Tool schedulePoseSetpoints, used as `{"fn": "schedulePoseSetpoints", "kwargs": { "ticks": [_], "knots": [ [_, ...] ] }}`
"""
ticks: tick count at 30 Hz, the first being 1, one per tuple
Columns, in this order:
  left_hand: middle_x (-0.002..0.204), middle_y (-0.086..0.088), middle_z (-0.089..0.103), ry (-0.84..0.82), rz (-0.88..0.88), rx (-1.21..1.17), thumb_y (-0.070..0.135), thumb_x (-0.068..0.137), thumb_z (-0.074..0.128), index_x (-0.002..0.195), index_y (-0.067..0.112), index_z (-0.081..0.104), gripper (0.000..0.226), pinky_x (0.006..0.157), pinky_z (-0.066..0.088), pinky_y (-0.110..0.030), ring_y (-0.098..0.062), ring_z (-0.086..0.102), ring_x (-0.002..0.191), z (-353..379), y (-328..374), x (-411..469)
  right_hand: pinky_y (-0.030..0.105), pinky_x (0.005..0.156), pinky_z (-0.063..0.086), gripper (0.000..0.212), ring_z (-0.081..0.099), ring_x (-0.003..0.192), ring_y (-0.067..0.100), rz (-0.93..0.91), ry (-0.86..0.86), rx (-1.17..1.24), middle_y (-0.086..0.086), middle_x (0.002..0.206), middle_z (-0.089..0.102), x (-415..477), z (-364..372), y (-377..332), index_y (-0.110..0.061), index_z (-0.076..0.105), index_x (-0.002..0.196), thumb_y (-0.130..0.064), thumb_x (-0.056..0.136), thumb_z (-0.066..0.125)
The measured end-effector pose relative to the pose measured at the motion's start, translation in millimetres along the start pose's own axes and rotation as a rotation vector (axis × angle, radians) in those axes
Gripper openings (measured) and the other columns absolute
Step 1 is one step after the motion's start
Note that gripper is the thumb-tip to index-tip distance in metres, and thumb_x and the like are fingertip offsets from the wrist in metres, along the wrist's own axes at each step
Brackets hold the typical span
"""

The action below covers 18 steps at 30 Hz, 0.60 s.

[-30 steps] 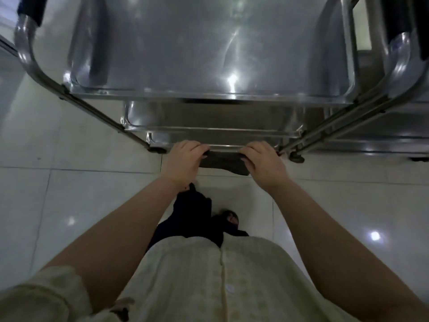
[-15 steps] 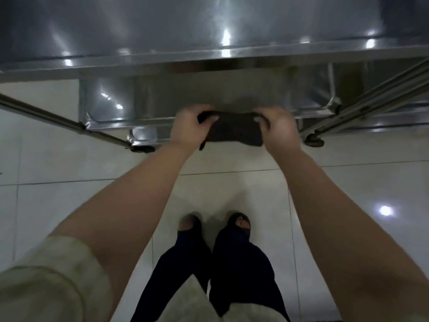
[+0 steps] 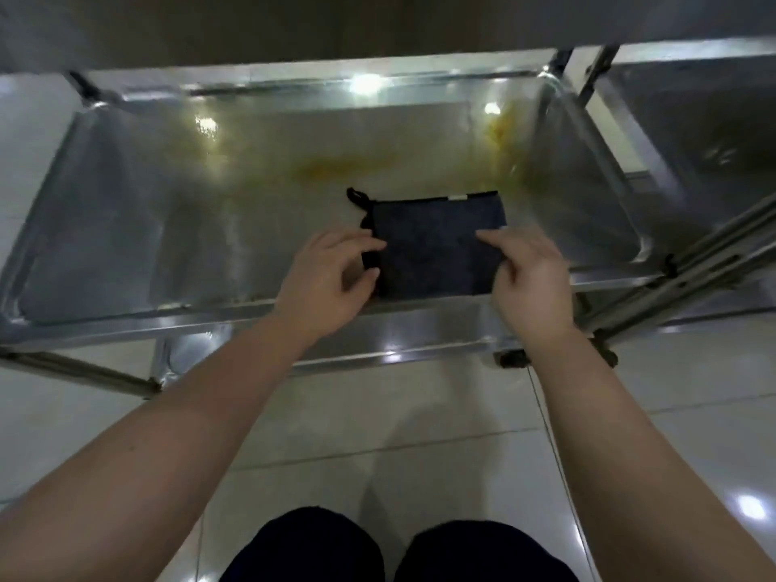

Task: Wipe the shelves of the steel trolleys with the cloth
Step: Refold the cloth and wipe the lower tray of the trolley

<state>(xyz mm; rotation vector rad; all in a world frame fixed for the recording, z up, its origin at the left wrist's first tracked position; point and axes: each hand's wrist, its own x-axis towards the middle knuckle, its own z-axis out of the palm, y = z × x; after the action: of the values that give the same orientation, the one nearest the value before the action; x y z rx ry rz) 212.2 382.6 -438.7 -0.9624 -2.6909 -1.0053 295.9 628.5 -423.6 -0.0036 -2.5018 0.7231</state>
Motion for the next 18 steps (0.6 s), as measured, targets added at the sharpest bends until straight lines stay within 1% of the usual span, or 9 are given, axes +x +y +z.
{"fn": "schedulePoseSetpoints", "kwargs": {
  "ticks": [2, 3, 4, 6, 7, 9, 11, 15, 18],
  "knots": [
    [0.134, -0.006, 0.059, 0.027, -0.09, 0.058, 0.026, 0.091, 0.056, 0.13, 0.018, 0.061, 0.04, 0.106, 0.029, -0.026, -0.025, 0.048, 0.127, -1.6, -17.0, 16.0, 0.034, 0.103, 0.04, 0.048, 0.056, 0.118, 0.029, 0.043, -0.111, 0.018, 0.014, 0.127, 0.063, 17.7, 28.9, -18.0, -0.007, 0.063, 0.127, 0.004, 0.082, 0.05],
    [0.141, -0.007, 0.054, 0.012, -0.129, 0.108, 0.025, 0.096, 0.052, 0.136, 0.018, 0.055, 0.041, 0.11, 0.027, -0.029, -0.026, 0.042, 0.133, -0.4, -22.7, 26.7, 0.039, 0.111, 0.033, 0.049, 0.045, 0.132, 0.029, 0.076, -0.245, -0.072, 0.01, 0.144, 0.051, 25.4, 45.5, -26.9, -0.015, 0.052, 0.14, -0.009, 0.092, 0.05],
    [0.147, -0.007, 0.047, -0.014, -0.172, 0.174, 0.025, 0.1, 0.048, 0.142, 0.019, 0.049, 0.043, 0.114, 0.025, -0.035, -0.028, 0.035, 0.139, 2.2, -25.7, 36.7, 0.047, 0.117, 0.019, 0.052, 0.026, 0.144, 0.031, 0.13, -0.399, -0.208, 0.003, 0.158, 0.031, 30.6, 62.1, -33.0, -0.025, 0.035, 0.151, -0.028, 0.1, 0.044],
    [0.155, -0.008, 0.035, -0.063, -0.254, 0.335, 0.031, 0.103, 0.039, 0.148, 0.022, 0.039, 0.046, 0.117, 0.02, -0.045, -0.032, 0.022, 0.146, 12.1, -26.8, 51.6, 0.055, 0.117, -0.005, 0.06, -0.009, 0.149, 0.035, 0.212, -0.635, -0.413, -0.009, 0.163, -0.007, 34.8, 83.4, -31.4, -0.041, 0.001, 0.154, -0.057, 0.1, 0.021],
    [0.158, -0.008, 0.03, -0.086, -0.289, 0.397, 0.034, 0.104, 0.035, 0.149, 0.025, 0.036, 0.047, 0.118, 0.017, -0.048, -0.034, 0.015, 0.148, 18.0, -26.8, 55.5, 0.056, 0.116, -0.011, 0.061, -0.017, 0.147, 0.037, 0.22, -0.694, -0.442, -0.012, 0.162, -0.016, 35.3, 85.2, -23.7, -0.045, -0.007, 0.152, -0.064, 0.098, 0.015],
    [0.162, -0.005, 0.021, -0.138, -0.343, 0.446, 0.041, 0.104, 0.03, 0.152, 0.03, 0.029, 0.049, 0.119, 0.008, -0.051, -0.034, 0.003, 0.15, 25.0, -27.8, 57.2, 0.054, 0.115, -0.015, 0.062, -0.023, 0.145, 0.035, 0.23, -0.767, -0.408, -0.017, 0.159, -0.021, 37.1, 73.3, -1.6, -0.052, -0.012, 0.148, -0.069, 0.095, 0.013],
    [0.163, -0.005, 0.016, -0.175, -0.337, 0.46, 0.043, 0.104, 0.028, 0.154, 0.032, 0.024, 0.052, 0.118, 0.003, -0.053, -0.034, 0.001, 0.15, 26.5, -30.3, 59.1, 0.053, 0.116, -0.014, 0.061, -0.022, 0.146, 0.032, 0.276, -0.791, -0.4, -0.02, 0.158, -0.021, 41.6, 49.2, 28.9, -0.056, -0.012, 0.146, -0.071, 0.093, 0.013],
    [0.164, -0.004, 0.008, -0.211, -0.27, 0.542, 0.047, 0.103, 0.024, 0.155, 0.033, 0.016, 0.055, 0.117, 0.003, -0.058, -0.032, -0.001, 0.15, 19.7, -44.8, 80.3, 0.054, 0.117, -0.009, 0.06, -0.016, 0.147, 0.033, 0.479, -0.727, -0.475, -0.02, 0.159, -0.018, 45.9, -6.8, 101.0, -0.058, -0.011, 0.145, -0.073, 0.092, 0.013],
    [0.165, 0.004, -0.001, -0.27, -0.262, 0.617, 0.056, 0.1, 0.013, 0.155, 0.039, 0.007, 0.057, 0.114, -0.009, -0.061, -0.026, -0.008, 0.15, 22.0, -57.1, 96.1, 0.055, 0.116, -0.01, 0.059, -0.018, 0.147, 0.034, 0.519, -0.72, -0.512, -0.02, 0.158, -0.021, 44.4, -20.4, 130.0, -0.062, -0.018, 0.14, -0.075, 0.09, 0.01]
  ]
}}
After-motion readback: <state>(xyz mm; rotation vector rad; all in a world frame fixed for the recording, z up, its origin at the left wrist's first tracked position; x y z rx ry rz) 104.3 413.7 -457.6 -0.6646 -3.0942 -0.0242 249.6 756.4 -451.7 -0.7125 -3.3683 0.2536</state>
